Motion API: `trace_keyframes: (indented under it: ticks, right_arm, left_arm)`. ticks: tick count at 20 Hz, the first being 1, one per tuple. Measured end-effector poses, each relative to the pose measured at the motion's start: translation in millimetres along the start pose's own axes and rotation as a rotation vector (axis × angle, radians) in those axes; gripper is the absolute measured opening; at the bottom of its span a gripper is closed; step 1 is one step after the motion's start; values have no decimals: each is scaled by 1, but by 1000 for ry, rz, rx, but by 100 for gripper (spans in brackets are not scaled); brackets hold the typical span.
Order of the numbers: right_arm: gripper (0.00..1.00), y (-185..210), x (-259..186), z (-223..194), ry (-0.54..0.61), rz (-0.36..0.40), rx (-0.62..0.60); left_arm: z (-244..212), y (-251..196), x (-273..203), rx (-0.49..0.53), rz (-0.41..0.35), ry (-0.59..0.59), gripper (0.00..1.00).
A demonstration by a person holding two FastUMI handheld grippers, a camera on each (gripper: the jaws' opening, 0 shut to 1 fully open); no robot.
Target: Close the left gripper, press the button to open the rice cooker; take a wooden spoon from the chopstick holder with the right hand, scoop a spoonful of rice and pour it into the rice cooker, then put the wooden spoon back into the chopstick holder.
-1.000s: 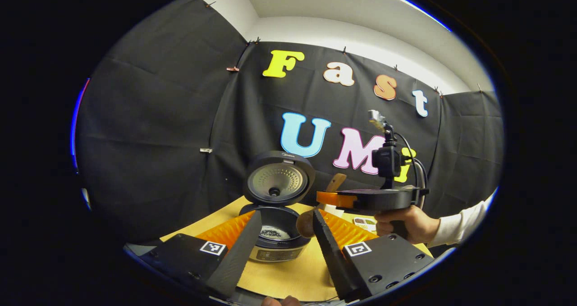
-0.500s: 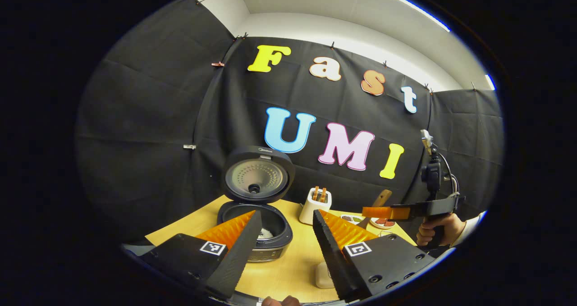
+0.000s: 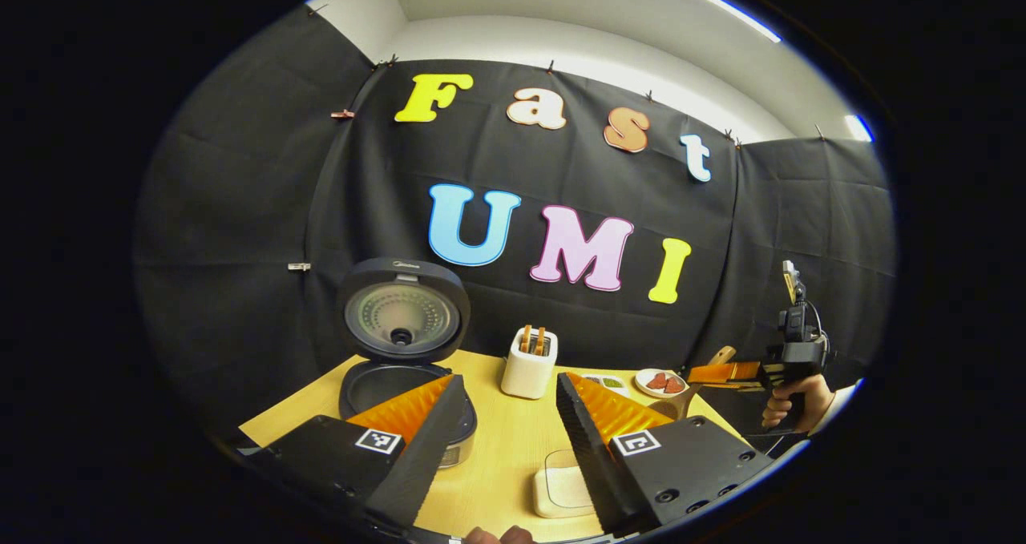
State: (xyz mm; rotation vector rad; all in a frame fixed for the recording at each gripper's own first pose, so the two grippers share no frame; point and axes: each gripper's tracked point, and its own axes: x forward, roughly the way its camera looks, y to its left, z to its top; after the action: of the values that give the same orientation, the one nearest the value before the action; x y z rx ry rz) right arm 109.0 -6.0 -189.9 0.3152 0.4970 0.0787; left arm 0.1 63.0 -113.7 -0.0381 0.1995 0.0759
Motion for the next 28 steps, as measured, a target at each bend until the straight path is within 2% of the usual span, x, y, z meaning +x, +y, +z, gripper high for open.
trace_keyframes:
  ticks: [7, 10, 11, 12, 13, 16, 17, 20, 22, 23, 28]
  right_arm:
    - [3, -119, 37, 39, -25, -117, 108]
    - [3, -152, 59, 39, -4, -135, 122]
    - [8, -161, 66, 37, 5, -140, 124]
    - [8, -169, 73, 35, 13, -142, 129]
    - [3, -176, 80, 32, 21, -143, 137]
    - [12, -192, 103, 22, 49, -142, 149]
    - [3, -193, 111, 17, 63, -136, 154]
    - [5, -198, 131, 1, 99, -130, 134]
    - [12, -199, 138, -10, 120, -129, 105]
    - [8, -198, 140, -15, 129, -126, 90]
    - [8, -208, 147, -28, 142, -133, 103]
  left_arm:
    - [-6, -45, 18, 20, 46, 24, 80]
    - [-11, -56, 23, 2, 92, 39, 81]
    - [-13, -59, 25, -11, 108, 43, 80]
    - [-14, -62, 26, -19, 125, 48, 80]
    - [-16, -65, 26, -19, 140, 54, 80]
    - [-19, -76, 28, 15, 173, 73, 80]
    - [-21, -79, 27, 24, 180, 79, 80]
    - [-23, -91, 32, 41, 192, 98, 81]
    - [-21, -99, 33, 55, 196, 97, 81]
    - [-22, -103, 33, 61, 196, 98, 80]
    - [-25, -109, 32, 78, 198, 118, 81]
